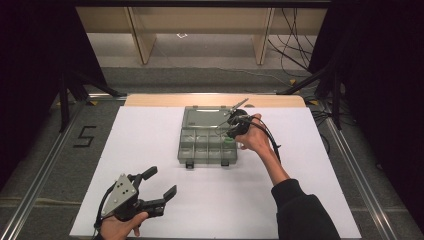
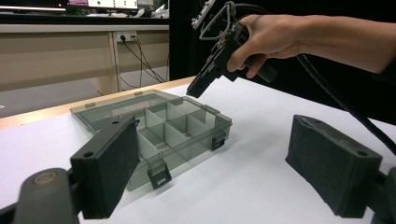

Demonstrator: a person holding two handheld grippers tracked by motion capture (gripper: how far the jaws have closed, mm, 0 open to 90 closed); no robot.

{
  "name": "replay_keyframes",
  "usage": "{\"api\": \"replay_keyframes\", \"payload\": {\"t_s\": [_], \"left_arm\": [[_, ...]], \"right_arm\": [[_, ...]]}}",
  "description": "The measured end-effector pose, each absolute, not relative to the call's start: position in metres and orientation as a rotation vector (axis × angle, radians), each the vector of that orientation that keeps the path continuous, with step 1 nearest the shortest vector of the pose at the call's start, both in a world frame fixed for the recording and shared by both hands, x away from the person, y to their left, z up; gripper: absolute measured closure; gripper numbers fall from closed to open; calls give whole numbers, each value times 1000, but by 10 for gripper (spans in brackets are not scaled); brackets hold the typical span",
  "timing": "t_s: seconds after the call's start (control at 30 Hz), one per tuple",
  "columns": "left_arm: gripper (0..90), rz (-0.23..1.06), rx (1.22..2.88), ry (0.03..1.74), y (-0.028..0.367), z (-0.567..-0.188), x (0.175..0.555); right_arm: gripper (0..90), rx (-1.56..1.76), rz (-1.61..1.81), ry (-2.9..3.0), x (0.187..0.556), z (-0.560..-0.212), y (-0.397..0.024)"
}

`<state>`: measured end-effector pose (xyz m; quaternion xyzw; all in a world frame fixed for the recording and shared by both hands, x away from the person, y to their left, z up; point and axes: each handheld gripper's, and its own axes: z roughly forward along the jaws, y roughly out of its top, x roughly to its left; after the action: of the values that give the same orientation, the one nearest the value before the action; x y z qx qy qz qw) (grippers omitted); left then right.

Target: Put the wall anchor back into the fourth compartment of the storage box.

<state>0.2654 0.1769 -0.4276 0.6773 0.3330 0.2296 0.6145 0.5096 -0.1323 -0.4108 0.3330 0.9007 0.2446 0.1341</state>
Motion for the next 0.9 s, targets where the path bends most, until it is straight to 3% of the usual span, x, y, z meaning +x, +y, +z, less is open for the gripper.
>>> {"api": "replay_keyframes", "payload": {"t_s": [0.47, 0.6, 0.9], "left_arm": [[160, 528, 1556, 764, 177, -427, 265], [160, 527, 1557, 763, 177, -427, 265], [160, 529, 1559, 764, 177, -427, 265]], "right_arm": [[835, 1046, 707, 2580, 524, -427, -126], [767, 1073, 687, 2583, 523, -428, -125], [492, 1126, 866, 2515, 510, -420, -133]]}}
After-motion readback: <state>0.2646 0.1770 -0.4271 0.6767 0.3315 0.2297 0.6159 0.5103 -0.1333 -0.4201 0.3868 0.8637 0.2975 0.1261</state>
